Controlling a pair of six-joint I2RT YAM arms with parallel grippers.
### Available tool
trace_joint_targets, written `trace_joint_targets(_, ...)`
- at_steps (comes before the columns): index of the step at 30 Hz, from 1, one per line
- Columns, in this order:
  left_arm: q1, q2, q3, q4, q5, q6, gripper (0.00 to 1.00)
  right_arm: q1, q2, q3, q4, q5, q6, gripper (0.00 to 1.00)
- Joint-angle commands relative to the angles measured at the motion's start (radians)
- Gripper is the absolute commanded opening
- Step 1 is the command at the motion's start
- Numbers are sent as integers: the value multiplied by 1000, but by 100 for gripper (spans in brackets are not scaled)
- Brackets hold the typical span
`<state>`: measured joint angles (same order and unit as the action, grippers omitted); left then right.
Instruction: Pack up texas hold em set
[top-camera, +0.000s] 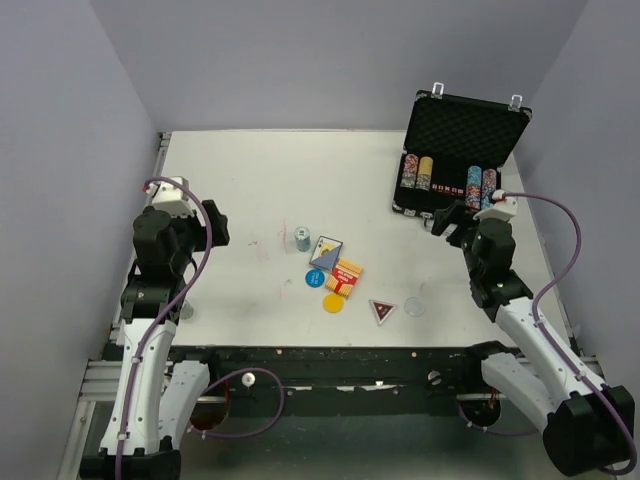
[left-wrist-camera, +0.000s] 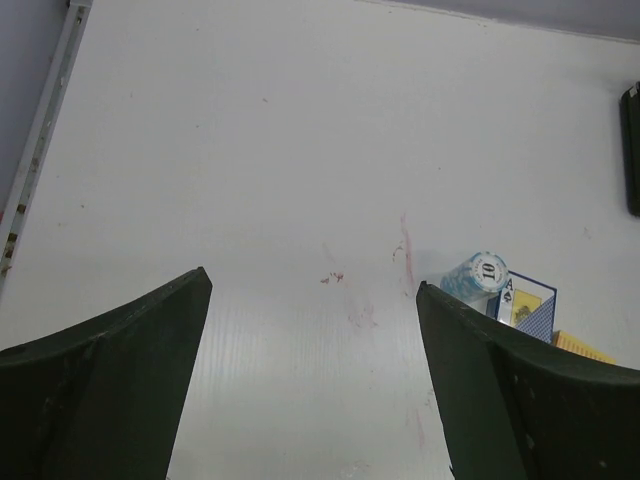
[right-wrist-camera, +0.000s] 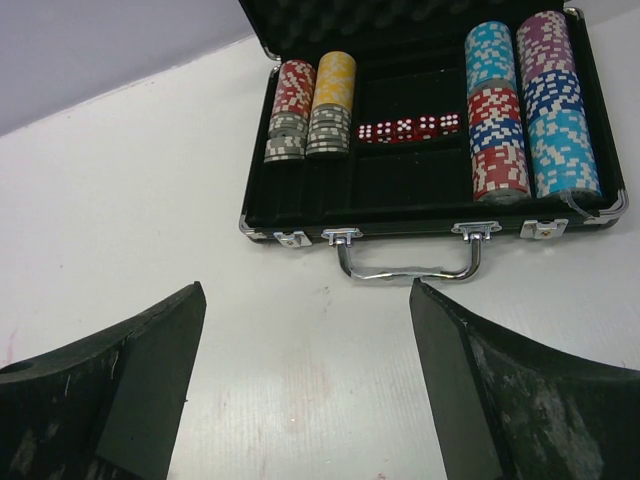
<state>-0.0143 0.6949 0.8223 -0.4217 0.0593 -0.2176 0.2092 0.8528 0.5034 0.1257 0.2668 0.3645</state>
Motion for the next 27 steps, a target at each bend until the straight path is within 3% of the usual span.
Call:
trace_joint_targets(1, -1, 5, -15, 0, -24, -11, 99, -2, 2, 15, 20, -21, -15, 91)
trace_joint_targets(5, -1, 21, -26, -25, -52, -15, 99, -2, -3, 12, 20, -28, -25, 91)
trace_joint_targets(10, 5, 55, -35, -121, -186, -132, 99, -2, -29, 15, 2, -24, -30, 92)
trace_joint_targets(19, 284, 94, -101, -244, -61, -281, 99, -4, -90, -11, 8, -20, -21, 92)
trace_joint_targets(23, 373, 135, -121, -273, -76, -322, 99, -2, -95, -11, 9, -31, -19, 92)
trace_joint_targets(27, 410, 189, -111, -330, -196, -361, 99, -2, -98, -14, 11, -21, -18, 92)
